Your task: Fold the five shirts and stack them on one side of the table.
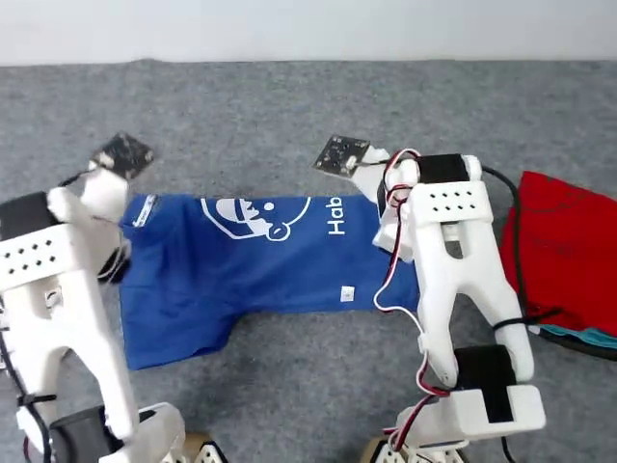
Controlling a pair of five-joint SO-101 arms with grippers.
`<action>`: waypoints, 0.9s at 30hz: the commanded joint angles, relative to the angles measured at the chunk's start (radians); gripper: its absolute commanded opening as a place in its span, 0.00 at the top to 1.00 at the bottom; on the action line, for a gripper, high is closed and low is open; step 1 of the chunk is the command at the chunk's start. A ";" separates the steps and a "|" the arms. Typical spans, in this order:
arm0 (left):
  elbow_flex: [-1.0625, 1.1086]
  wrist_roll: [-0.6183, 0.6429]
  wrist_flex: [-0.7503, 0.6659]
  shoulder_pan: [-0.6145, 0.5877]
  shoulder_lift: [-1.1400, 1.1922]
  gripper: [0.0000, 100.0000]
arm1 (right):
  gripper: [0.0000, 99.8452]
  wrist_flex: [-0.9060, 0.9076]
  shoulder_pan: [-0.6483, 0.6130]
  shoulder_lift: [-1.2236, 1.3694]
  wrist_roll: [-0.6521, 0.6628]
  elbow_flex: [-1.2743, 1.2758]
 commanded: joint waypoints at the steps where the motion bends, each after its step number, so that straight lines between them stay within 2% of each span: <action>1: -0.028 0.160 -0.044 0.089 -0.023 1.00 | 0.95 0.001 -0.001 -0.056 -0.130 -0.084; 3: -0.018 0.218 -0.049 0.164 -0.023 0.99 | 1.00 0.013 0.001 -0.058 -0.198 -0.104; 6: 0.008 0.287 -0.117 0.264 -0.023 1.00 | 0.99 0.067 0.001 -0.058 -0.281 -0.147; 8: 0.036 0.308 -0.184 0.288 -0.015 1.00 | 0.99 0.076 0.002 -0.058 -0.307 -0.158; 11: 0.047 0.308 -0.273 0.272 0.055 1.00 | 0.99 0.076 0.002 -0.056 -0.310 -0.158; 16: -0.031 0.310 -0.368 0.175 0.252 1.00 | 0.99 0.076 0.024 -0.050 -0.313 -0.161; 21: -0.168 0.305 -0.420 0.114 0.476 1.00 | 0.99 0.076 0.058 -0.050 -0.313 -0.161; 27: -0.366 0.250 -0.423 0.100 0.713 1.00 | 0.99 0.087 0.073 -0.056 -0.311 -0.161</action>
